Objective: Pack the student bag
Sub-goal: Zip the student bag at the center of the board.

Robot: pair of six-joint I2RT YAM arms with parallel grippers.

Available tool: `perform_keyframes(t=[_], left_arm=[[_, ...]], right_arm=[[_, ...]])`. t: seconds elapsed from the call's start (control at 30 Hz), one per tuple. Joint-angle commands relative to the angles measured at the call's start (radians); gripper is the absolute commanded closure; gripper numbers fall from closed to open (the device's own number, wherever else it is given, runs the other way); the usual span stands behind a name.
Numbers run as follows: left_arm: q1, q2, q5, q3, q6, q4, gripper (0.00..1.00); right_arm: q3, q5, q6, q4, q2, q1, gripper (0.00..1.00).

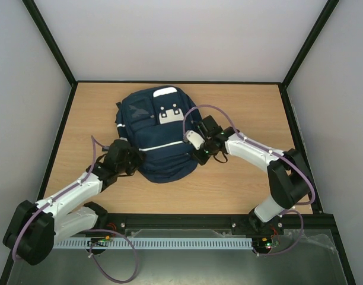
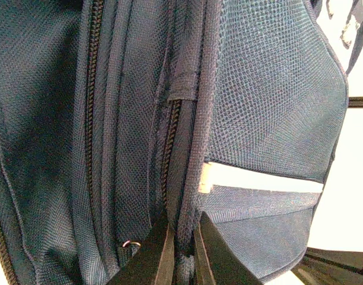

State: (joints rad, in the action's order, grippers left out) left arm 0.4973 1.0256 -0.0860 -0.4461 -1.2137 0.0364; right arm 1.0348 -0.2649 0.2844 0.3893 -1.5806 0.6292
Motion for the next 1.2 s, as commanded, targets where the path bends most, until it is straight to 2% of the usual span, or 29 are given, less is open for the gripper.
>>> perform_keyframes(t=[0.0,0.13,0.4,0.6,0.8,0.87,0.93,1.03,1.17], left_arm=[[-0.06,-0.035,0.031,0.017,0.051,0.049,0.98],[-0.095,-0.034,-0.014,0.023,0.101,0.044,0.98],[-0.111,-0.019,-0.073,0.01,0.219,0.034,0.98],[-0.113,0.005,-0.1,-0.003,0.258,0.032,0.98],[-0.121,0.003,-0.087,-0.008,0.28,0.048,0.97],[-0.126,0.004,-0.089,-0.01,0.287,0.052,0.97],[-0.137,0.01,-0.106,-0.031,0.3,0.073,0.97],[-0.142,0.016,-0.115,-0.102,0.356,0.138,0.82],[-0.148,0.011,-0.095,-0.224,0.459,0.261,0.45]], right_arm=[[-0.004,0.07,0.067,0.093,0.032,-0.072,0.99],[0.015,0.134,0.12,0.067,0.001,-0.115,0.99],[0.134,0.147,0.147,0.023,-0.127,-0.163,0.99],[0.219,0.153,0.099,-0.02,-0.213,-0.161,0.99],[0.198,0.202,0.046,-0.08,-0.192,-0.163,0.98],[0.182,0.207,0.041,-0.087,-0.171,-0.163,0.94],[0.171,0.202,0.044,-0.07,-0.145,-0.163,0.82],[0.127,0.207,0.038,-0.063,-0.073,-0.167,0.73],[0.084,0.212,0.024,-0.038,0.073,-0.183,0.61]])
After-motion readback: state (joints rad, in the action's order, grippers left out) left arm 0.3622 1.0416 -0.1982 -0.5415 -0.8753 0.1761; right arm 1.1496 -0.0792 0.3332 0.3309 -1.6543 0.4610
